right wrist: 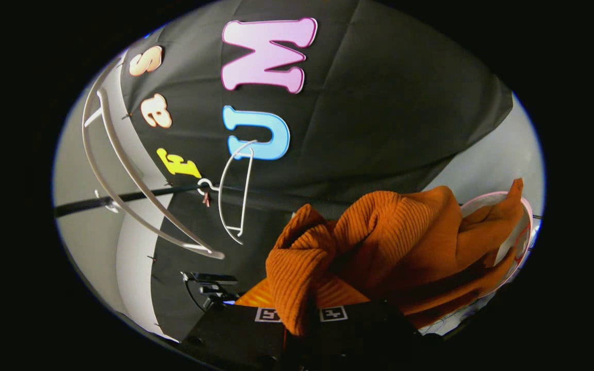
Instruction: Grasp the clothes on the hanger with both hands and then place them into the laundry hamper below.
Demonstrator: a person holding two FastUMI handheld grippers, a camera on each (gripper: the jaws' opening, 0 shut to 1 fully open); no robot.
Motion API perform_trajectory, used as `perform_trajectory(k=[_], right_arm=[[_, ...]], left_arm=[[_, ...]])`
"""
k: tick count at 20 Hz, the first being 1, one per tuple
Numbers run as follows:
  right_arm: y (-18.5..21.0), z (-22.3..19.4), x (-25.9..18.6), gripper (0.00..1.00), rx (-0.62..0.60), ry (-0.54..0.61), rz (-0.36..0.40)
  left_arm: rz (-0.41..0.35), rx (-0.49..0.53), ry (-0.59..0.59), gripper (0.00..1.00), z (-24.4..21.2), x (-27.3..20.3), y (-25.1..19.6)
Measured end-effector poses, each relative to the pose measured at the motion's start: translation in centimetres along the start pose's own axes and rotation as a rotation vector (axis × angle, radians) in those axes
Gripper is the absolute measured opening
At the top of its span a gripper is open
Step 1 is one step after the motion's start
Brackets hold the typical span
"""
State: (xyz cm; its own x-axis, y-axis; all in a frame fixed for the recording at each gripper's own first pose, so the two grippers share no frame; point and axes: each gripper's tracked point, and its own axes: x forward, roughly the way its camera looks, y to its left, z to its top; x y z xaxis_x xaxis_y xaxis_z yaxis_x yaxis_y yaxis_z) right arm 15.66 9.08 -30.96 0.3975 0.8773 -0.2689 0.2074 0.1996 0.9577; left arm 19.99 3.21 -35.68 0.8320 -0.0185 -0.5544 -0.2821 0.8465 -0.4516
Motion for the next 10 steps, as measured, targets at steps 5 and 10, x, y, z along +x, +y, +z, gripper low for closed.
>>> perform_trajectory(k=[5,10], right_arm=[[-8.8,-3.7,-0.7,0.1,-0.266,0.086,-0.339],[-13.6,-5.3,-1.0,0.04,-0.389,0.172,-0.564]], left_arm=[[0.062,0.025,0.089,0.12,-3.2,-0.2,2.4],[0.157,0.048,0.249,0.12,-7.6,-0.2,5.0]])
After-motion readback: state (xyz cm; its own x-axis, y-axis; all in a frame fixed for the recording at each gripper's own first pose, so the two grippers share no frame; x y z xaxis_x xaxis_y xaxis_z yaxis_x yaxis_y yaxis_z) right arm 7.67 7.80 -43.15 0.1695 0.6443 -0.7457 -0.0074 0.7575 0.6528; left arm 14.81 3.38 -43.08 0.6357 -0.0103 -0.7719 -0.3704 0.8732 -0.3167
